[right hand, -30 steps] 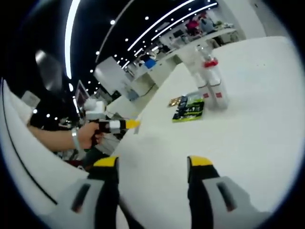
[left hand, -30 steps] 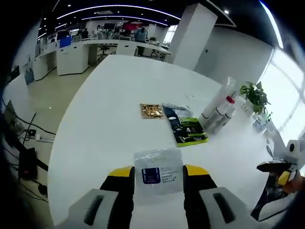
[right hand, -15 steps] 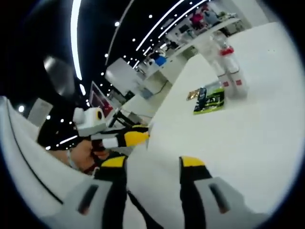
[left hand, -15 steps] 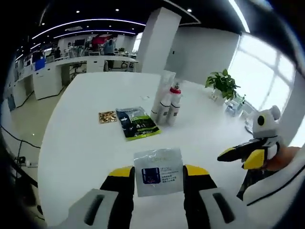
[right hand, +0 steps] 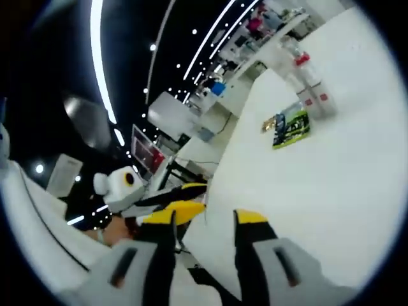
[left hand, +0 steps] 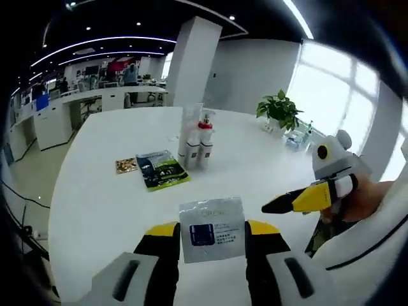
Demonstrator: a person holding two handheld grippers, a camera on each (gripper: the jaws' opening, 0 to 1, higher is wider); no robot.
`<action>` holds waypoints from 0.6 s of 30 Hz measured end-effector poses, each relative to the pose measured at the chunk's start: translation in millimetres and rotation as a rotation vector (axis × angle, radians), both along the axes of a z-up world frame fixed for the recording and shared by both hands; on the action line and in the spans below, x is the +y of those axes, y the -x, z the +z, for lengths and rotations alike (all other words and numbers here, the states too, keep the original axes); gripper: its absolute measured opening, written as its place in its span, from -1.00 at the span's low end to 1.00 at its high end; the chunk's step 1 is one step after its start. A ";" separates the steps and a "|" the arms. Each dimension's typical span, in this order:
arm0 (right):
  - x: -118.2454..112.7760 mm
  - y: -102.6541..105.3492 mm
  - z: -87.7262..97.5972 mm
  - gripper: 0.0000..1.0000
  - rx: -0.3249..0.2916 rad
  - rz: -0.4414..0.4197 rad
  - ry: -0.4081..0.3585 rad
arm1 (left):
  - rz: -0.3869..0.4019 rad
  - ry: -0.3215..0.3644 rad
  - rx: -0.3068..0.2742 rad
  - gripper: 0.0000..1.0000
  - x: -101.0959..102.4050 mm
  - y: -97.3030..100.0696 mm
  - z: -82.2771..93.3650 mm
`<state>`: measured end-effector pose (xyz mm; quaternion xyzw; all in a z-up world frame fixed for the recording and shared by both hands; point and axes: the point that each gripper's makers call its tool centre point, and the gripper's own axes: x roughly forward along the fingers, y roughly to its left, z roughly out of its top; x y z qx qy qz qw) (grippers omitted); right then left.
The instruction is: Arrange the skincare products in the storage area until every visible bottle or jar stands upright without overlapping.
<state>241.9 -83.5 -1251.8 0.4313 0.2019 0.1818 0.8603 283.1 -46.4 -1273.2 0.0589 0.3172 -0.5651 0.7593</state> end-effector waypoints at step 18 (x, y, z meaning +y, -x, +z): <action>-0.2 16.5 -4.6 -0.97 0.039 0.028 -0.096 | -0.350 -0.035 -0.244 -0.17 -34.8 73.0 15.3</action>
